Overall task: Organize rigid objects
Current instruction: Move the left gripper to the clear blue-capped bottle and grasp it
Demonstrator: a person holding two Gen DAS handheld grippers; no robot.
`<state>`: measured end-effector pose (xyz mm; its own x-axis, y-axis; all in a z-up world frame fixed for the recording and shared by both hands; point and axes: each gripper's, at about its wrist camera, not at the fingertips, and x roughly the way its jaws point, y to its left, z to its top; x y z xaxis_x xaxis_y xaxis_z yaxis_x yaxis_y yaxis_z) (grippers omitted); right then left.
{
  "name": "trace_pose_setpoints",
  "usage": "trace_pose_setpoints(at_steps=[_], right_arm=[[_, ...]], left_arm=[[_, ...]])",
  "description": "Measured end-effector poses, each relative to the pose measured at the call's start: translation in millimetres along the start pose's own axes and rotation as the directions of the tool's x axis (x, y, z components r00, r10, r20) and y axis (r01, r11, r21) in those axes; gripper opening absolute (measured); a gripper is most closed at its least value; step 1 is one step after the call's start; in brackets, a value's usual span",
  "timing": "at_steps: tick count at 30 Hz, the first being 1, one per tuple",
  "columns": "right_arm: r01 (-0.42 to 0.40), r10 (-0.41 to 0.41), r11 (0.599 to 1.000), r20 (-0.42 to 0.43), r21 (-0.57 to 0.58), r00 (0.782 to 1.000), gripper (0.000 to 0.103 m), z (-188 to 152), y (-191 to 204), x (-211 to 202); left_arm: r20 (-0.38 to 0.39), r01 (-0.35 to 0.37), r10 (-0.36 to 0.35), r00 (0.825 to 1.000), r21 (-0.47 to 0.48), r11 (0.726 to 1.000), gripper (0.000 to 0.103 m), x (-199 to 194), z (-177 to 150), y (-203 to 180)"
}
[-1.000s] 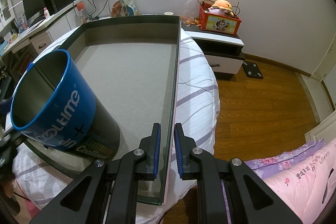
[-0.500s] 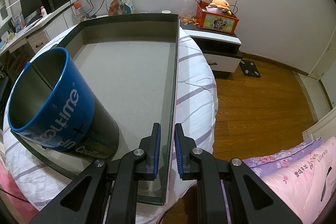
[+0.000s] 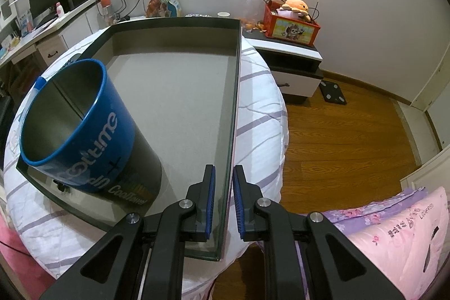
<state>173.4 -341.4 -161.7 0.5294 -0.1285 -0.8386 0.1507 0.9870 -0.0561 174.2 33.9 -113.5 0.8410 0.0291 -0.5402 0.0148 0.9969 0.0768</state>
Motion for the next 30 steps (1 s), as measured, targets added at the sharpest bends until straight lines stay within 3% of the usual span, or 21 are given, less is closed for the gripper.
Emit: trace_pose_setpoints(at_steps=[17,30], right_arm=[[0.025,-0.025,1.0,-0.004,-0.005,1.0,0.014,1,4,0],[0.004,-0.004,1.0,0.011,-0.008,1.0,0.014,-2,-3,-3]], left_arm=[[-0.031,0.036,-0.036,0.999,-0.002,0.999,0.102,7,-8,2],[-0.099,0.126,-0.123,0.987,0.023,0.992,0.102,43,-11,-17]])
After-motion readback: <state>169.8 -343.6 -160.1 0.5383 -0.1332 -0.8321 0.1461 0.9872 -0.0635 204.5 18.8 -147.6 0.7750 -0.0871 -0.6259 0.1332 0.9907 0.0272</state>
